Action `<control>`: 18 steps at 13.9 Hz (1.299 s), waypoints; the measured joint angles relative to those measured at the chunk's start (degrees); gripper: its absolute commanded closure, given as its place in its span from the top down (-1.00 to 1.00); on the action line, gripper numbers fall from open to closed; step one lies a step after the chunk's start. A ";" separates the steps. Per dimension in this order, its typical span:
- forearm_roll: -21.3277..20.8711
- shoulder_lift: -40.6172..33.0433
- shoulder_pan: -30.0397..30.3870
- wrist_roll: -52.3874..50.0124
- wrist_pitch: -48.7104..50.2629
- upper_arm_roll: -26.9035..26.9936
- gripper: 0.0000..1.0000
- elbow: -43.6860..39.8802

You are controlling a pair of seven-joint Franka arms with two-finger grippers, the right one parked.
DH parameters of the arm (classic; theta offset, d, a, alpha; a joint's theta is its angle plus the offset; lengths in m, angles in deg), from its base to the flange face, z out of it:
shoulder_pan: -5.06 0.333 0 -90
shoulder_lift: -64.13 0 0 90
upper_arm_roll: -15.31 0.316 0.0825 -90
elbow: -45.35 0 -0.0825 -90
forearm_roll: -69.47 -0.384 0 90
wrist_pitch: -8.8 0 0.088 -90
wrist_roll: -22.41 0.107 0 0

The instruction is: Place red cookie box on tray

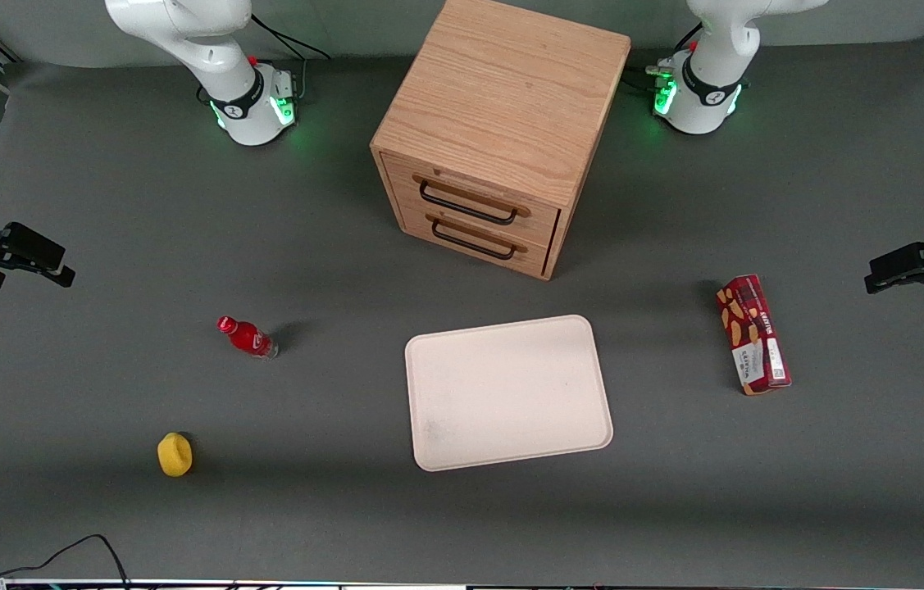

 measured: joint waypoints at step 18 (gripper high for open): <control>0.33 0.96 0.18 0.30 0.04 0.08 1.00 0.53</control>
